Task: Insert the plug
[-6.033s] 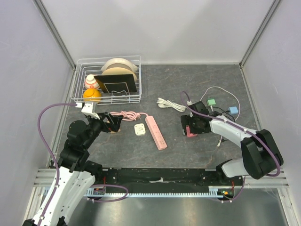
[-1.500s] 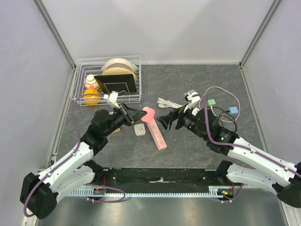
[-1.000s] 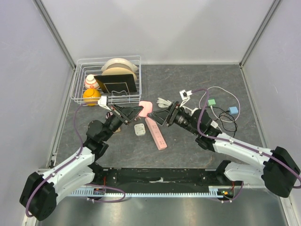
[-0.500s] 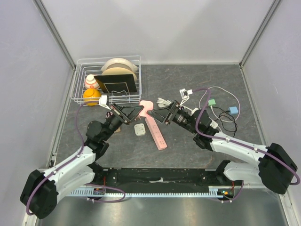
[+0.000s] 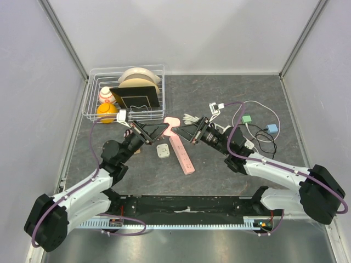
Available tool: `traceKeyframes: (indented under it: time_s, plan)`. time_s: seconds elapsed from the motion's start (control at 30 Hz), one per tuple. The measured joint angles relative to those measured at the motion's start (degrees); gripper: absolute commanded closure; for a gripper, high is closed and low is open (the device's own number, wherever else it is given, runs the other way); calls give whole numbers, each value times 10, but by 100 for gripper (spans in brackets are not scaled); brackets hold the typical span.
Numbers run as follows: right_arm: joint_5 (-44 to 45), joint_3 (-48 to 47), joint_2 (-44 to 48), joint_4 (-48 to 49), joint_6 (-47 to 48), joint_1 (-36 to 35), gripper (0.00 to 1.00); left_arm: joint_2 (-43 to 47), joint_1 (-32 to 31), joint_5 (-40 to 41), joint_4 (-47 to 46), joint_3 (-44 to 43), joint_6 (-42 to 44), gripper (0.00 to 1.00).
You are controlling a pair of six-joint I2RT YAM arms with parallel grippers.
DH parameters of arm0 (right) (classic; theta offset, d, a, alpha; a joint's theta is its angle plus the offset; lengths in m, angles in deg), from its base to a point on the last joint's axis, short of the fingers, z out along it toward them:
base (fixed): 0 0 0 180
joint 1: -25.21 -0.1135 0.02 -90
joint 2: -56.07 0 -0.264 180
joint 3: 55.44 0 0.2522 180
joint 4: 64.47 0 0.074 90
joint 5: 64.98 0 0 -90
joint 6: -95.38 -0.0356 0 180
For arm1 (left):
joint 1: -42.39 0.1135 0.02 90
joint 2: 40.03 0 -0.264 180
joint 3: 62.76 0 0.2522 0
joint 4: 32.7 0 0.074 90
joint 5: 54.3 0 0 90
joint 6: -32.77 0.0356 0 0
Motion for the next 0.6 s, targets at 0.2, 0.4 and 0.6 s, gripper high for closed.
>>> traceKeyframes:
  time_s: [0.2, 0.4, 0.6]
  plan:
    - [2, -1, 4, -9, -4, 0, 100, 9, 0, -5, 22, -9, 41, 63]
    - [16, -1, 37, -67, 36, -2, 100, 64, -1, 2, 149, -30, 128, 31]
    - [52, -22, 83, -196, 101, -2, 100, 114, -1, 41, 296, -62, 222, 27]
